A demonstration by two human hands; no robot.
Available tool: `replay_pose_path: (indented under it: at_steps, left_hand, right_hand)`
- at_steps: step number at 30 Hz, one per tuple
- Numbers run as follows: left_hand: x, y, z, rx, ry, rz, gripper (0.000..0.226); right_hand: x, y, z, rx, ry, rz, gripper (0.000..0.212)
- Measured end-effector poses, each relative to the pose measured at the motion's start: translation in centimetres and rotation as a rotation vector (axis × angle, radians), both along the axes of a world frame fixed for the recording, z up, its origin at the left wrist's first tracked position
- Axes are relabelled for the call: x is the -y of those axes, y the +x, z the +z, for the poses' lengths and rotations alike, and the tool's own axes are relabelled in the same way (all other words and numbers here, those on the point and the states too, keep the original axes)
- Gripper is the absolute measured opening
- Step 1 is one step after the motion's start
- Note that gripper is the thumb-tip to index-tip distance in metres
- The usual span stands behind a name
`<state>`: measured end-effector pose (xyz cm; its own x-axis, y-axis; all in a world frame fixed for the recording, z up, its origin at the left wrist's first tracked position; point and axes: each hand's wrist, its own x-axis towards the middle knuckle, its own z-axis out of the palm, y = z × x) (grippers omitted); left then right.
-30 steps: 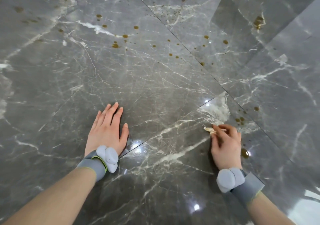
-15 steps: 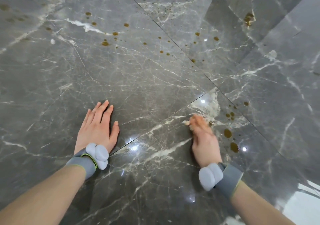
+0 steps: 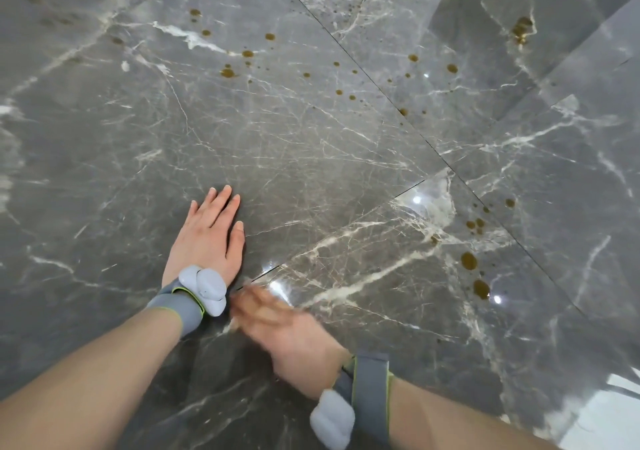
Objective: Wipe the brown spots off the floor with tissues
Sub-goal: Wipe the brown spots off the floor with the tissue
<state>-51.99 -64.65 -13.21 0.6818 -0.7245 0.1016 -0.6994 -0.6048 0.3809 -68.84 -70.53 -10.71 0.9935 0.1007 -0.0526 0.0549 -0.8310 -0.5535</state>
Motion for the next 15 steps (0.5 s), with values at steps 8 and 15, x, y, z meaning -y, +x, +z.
replay_pose_path:
  at_steps: [8,15]
  left_hand:
    - [0.2,0.0,0.0,-0.005,-0.028,0.013,0.068]
    - [0.0,0.0,-0.1,-0.014,-0.056,0.005,0.063]
  right_hand:
    - [9.0,3.9,-0.7,0.071,-0.098,-0.615,0.050]
    - [2.0,0.2,-0.3,0.085,-0.054,0.323,0.046]
